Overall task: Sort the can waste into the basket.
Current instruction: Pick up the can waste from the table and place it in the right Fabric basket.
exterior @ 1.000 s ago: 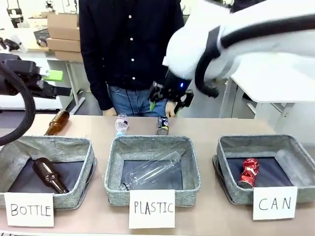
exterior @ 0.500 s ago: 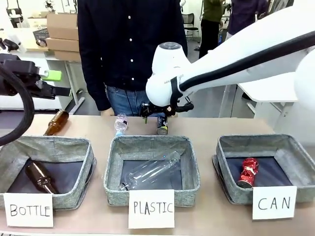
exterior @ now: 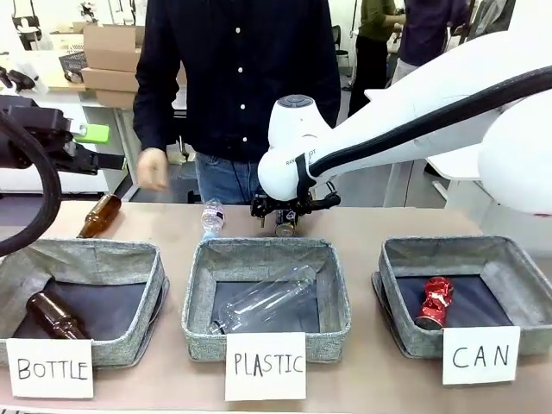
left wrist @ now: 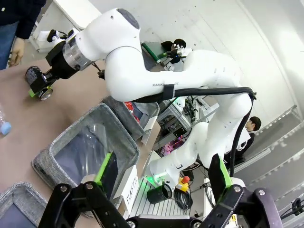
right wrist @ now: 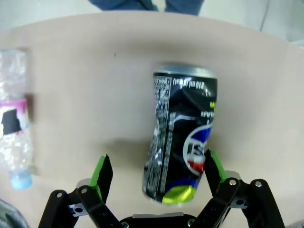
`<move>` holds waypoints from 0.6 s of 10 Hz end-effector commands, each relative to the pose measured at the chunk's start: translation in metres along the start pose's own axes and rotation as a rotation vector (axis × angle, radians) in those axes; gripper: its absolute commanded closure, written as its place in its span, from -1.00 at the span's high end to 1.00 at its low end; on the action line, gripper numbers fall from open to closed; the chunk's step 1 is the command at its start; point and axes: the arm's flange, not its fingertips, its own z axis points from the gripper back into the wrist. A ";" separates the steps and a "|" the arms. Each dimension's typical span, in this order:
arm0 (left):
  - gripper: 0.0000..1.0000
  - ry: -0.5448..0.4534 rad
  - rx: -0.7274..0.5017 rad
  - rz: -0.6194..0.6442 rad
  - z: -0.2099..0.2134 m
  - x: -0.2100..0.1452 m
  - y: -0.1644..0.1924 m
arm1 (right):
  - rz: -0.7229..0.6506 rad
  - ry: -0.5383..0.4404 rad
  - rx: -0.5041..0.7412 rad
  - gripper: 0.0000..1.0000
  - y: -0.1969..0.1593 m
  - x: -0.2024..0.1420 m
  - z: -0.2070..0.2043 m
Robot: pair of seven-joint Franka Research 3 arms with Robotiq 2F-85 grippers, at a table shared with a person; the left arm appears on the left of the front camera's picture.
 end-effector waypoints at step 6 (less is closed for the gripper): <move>1.00 -0.002 -0.012 0.008 0.001 0.001 -0.004 | -0.047 -0.012 0.058 1.00 -0.023 0.002 -0.009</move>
